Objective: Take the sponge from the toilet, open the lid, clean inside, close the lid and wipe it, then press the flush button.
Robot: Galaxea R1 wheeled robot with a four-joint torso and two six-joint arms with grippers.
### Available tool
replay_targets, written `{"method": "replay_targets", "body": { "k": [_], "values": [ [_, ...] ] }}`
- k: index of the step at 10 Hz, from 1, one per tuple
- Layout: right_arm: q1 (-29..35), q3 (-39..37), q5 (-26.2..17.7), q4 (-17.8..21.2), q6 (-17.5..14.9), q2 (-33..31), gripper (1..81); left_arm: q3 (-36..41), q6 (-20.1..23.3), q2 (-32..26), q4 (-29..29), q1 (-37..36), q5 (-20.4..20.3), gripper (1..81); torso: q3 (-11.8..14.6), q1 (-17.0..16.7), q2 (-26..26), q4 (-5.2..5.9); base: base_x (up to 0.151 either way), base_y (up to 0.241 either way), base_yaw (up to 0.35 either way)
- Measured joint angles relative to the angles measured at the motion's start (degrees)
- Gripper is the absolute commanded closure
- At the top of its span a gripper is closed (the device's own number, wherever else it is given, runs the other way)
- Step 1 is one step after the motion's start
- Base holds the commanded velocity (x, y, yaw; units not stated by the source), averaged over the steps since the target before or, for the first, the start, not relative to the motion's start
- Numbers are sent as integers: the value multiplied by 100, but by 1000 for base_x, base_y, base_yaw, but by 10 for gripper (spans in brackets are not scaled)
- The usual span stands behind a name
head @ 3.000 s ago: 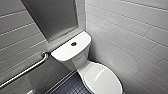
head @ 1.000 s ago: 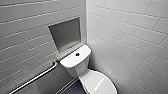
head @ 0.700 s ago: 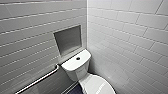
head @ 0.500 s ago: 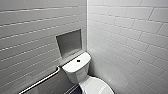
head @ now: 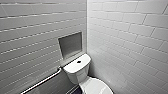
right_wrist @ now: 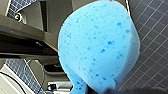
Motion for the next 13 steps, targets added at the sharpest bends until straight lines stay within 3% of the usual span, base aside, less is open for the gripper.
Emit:
{"method": "replay_targets", "body": {
  "k": [2, 7, 13],
  "values": [
    [-16, -195, -76, -33, 0, 101, 811, -7, -2, 5, -2, 30, 22, 10, 107, -225, 348, 0, 0, 0, 0],
    [-55, -282, -91, -57, 0, 187, 811, -7, -5, 16, 0, 69, 20, 10, 1020, -826, 1259, 0, 0, 0, 0],
    [-54, -284, -89, -61, 0, 184, 811, -9, -7, 18, -2, 91, 17, 10, 1132, -1195, 1784, 0, 0, 0, 0]
  ]
}}
